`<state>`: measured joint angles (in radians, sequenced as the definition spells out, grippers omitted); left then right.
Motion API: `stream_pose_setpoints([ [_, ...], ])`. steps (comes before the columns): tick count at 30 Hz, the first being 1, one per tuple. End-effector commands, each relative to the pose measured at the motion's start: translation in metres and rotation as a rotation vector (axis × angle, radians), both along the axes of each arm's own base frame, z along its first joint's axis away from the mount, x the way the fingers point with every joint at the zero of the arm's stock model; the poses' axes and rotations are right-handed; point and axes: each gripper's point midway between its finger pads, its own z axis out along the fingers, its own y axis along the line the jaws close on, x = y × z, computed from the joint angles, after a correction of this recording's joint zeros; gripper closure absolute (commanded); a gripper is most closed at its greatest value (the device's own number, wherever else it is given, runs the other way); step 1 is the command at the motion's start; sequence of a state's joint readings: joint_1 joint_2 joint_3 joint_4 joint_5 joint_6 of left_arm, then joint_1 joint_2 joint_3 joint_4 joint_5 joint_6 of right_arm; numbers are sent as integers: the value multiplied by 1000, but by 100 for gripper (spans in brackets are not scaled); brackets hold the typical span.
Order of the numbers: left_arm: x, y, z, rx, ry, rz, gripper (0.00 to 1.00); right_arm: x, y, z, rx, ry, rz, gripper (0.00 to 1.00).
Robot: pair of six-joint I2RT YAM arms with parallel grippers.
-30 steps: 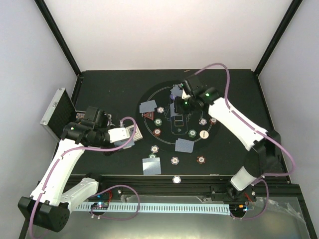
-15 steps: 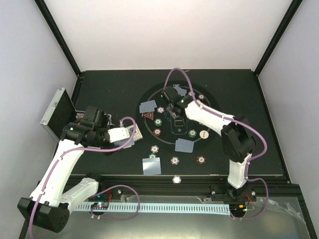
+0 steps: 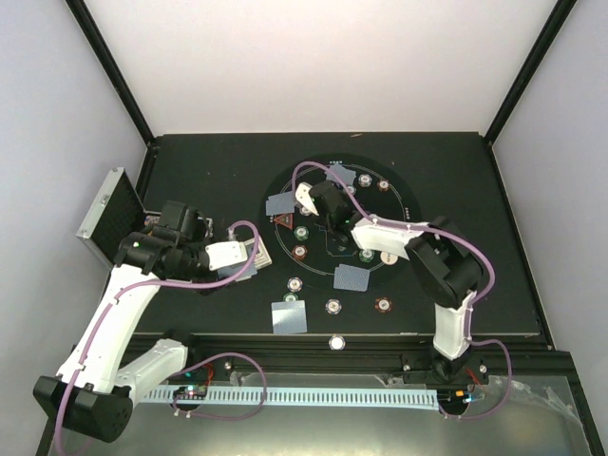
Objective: Distribute texas hold em gaming equipment
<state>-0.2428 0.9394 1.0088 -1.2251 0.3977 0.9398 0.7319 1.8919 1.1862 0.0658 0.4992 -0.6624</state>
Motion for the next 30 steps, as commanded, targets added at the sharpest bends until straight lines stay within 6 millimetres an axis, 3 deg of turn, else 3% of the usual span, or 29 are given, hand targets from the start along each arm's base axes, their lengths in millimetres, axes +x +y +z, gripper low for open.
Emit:
stream_pose_setpoints([
  [1, 7, -6, 16, -35, -33, -6, 98, 15, 10, -14, -41, -31, 57, 99],
  [6, 10, -6, 15, -32, -40, -7, 98, 8, 16, -36, -6, 132, 62, 97],
  [13, 13, -4, 9, -13, -31, 4, 98, -29, 10, -63, 9, 264, 77, 74],
  [15, 12, -4, 9, -15, -34, 5, 98, -38, 5, -63, 20, 285, 79, 63],
  [17, 11, -5, 9, -23, -31, 5, 98, -44, 2, -63, 27, 303, 74, 43],
  [18, 10, -5, 9, -28, -31, 4, 98, -47, 2, -59, 36, 309, 75, 32],
  [19, 10, -6, 10, -32, -33, 4, 98, -49, 1, -55, 45, 311, 73, 10],
  [20, 10, -6, 10, -34, -31, 4, 98, -50, 0, -48, 55, 304, 67, 1],
  [24, 8, -5, 9, -32, -25, 4, 98, -46, -10, -8, 119, 214, 5, 0],
  [28, 8, -5, 10, -31, -26, 6, 98, -35, -35, 65, 326, 29, -154, 0],
  [30, 7, -6, 12, -38, -29, 7, 98, -29, -66, 117, 536, -103, -360, 0],
])
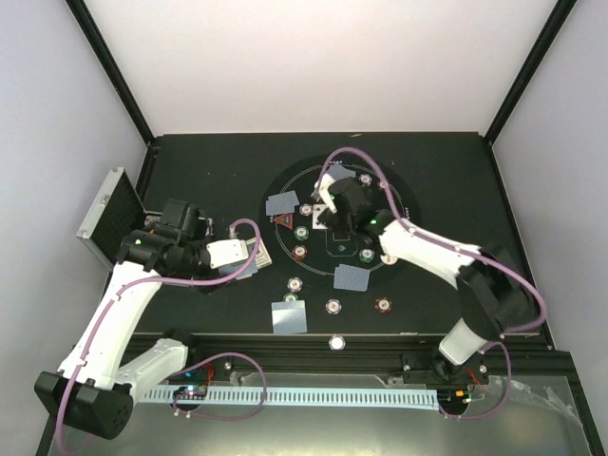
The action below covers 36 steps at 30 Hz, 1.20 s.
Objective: Distribute texas hold em gaming equipment
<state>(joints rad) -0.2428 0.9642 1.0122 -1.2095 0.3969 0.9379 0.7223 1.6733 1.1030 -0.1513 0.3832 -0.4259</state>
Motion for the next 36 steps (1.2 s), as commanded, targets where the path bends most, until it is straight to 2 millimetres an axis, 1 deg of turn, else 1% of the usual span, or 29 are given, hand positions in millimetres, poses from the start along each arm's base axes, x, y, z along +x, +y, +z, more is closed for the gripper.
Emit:
stream_pose_setpoints([
  [1, 1, -5, 17, -45, -39, 5, 98, 18, -64, 113, 392, -254, -480, 0],
  [2, 0, -5, 18, -51, -43, 5, 98, 18, -78, 130, 450, -259, -546, 0],
  [3, 0, -6, 20, -55, -48, 4, 98, 17, -81, 137, 500, -212, -545, 0],
  [4, -1, -6, 22, -58, -53, 3, 98, 15, -77, 141, 567, -148, -512, 0],
  [6, -2, -6, 22, -59, -49, 3, 98, 3, -60, 144, 707, -18, -424, 0],
  [8, -4, -5, 20, -52, -44, 2, 99, -15, -35, 142, 823, 143, -344, 0],
  [11, -7, -3, 16, -43, -39, -1, 98, -50, 6, 129, 963, 463, -265, 0],
  [12, -7, -3, 16, -42, -41, -2, 98, -65, 22, 125, 1002, 561, -228, 0],
  [14, -8, -3, 16, -43, -44, -3, 98, -95, 49, 123, 1051, 680, -162, 0],
  [16, -10, -3, 16, -48, -45, -7, 99, -127, 76, 126, 1100, 790, -80, 0],
  [18, -11, -4, 17, -55, -48, -14, 98, -148, 92, 129, 1147, 877, -28, 0],
  [19, -11, -5, 17, -56, -51, -18, 98, -155, 97, 127, 1148, 913, -24, 0],
  [24, -12, -7, 20, -69, -61, -27, 99, -183, 116, 119, 1161, 1038, 9, 2],
  [29, -14, -8, 18, -77, -49, -35, 98, -207, 138, 103, 1182, 1184, 48, 6],
  [32, -15, -8, 16, -75, -45, -41, 99, -215, 150, 99, 1189, 1241, 69, 10],
  [36, -15, -7, 14, -71, -48, -40, 98, -222, 168, 98, 1162, 1276, 95, 11],
])
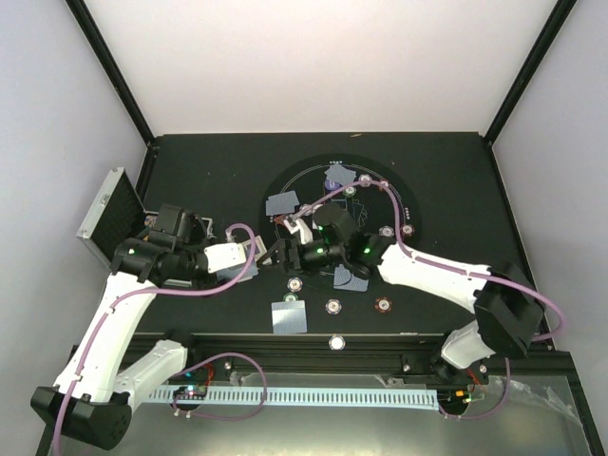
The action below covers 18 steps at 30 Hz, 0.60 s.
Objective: Distribute texas hold em gaming equipment
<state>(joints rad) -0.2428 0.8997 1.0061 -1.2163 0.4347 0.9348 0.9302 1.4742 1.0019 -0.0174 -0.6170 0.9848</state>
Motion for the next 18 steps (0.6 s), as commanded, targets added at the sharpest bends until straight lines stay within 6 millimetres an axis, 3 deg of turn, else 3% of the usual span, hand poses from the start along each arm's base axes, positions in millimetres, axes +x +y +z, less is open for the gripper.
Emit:
stream_pose_setpoints([
  [1, -5, -4, 3, -26, -9, -26, 98, -13, 25, 19, 79, 23, 72, 12],
  [9, -7, -3, 5, -24, -23, -30, 98, -17, 54, 6, 92, 78, 99, 16],
  [18, -12, -2, 4, -22, -23, -36, 98, -11, 70, -4, 102, 126, 106, 23],
])
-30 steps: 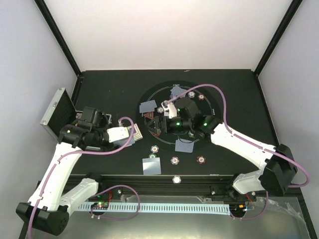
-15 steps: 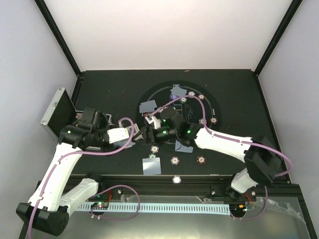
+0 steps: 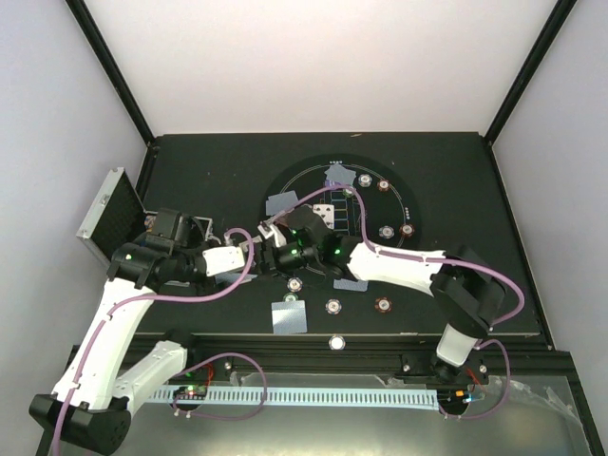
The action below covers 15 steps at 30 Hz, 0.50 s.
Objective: Distribute texas hold em gaming equipment
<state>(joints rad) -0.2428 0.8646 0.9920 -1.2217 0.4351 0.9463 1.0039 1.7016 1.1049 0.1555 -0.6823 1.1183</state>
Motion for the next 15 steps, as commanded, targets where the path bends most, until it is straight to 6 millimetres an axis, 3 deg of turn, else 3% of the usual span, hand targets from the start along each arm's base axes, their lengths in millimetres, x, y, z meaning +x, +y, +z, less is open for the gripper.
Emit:
stream_pose_setpoints([
  [1, -6, -3, 3, -20, 0, -27, 98, 0, 13, 14, 64, 15, 20, 25],
  [15, -4, -1, 3, -8, 8, -16, 98, 3, -1, -6, 48, 28, 9, 33],
])
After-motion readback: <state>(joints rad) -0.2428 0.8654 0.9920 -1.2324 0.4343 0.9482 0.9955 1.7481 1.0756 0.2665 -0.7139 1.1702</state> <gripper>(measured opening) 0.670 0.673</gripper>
